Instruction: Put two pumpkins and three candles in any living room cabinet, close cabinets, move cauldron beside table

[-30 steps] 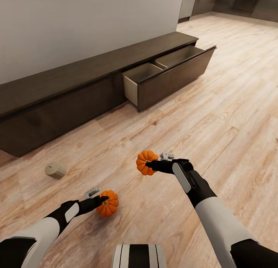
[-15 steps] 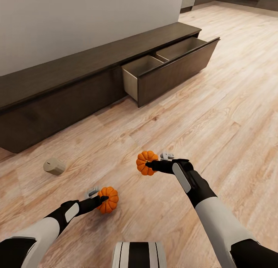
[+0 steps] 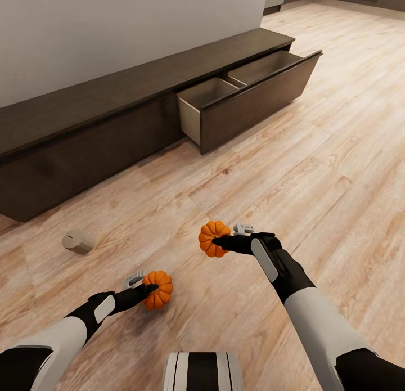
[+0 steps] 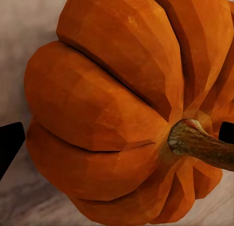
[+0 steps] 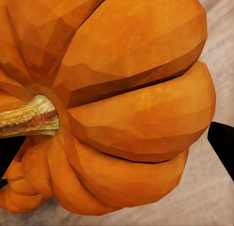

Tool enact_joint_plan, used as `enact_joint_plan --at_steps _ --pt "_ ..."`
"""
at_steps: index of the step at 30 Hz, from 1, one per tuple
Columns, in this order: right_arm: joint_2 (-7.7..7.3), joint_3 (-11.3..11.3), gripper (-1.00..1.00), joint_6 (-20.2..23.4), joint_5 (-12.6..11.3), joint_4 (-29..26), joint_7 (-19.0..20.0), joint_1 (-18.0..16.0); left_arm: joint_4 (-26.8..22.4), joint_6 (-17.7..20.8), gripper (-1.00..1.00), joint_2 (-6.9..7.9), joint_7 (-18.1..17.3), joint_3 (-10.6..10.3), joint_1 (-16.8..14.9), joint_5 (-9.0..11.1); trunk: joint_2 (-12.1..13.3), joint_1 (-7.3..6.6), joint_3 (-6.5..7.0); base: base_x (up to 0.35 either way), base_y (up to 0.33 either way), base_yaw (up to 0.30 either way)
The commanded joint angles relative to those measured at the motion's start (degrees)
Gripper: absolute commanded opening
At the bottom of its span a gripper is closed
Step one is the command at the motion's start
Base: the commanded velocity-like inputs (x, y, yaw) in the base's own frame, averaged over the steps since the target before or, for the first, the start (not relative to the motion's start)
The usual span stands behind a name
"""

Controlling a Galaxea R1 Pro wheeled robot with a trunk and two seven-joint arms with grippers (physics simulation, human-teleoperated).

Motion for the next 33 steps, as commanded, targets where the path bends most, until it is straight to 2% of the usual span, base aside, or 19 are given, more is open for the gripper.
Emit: enact_joint_plan --at_steps 1,22,23,33 --pt "0.01 -0.04 -1.0 0.24 0.3 -0.02 0.31 -0.03 0.07 -0.1 1.0 0.06 0.34 -1.19 0.04 -0.9 0.0 0.01 -0.04 0.0 0.0 0.0" --pt "0.01 -0.04 -1.0 0.23 0.29 0.18 0.31 -0.04 0.12 -0.22 1.0 -0.03 0.4 -1.19 0.04 -0.95 0.0 0.01 -0.04 0.0 0.0 0.0" --pt "0.01 -0.04 -1.0 0.23 0.29 0.18 0.31 -0.04 0.18 -0.24 -1.0 -0.03 0.41 -1.19 0.04 -0.97 0.0 0.01 -0.04 0.0 0.0 0.0" --pt "0.01 -0.04 -1.0 0.23 0.28 0.76 0.31 -0.04 0.42 -0.28 -1.0 -0.03 0.42 -1.19 0.04 -0.94 0.0 0.01 -0.04 0.0 0.0 0.0"
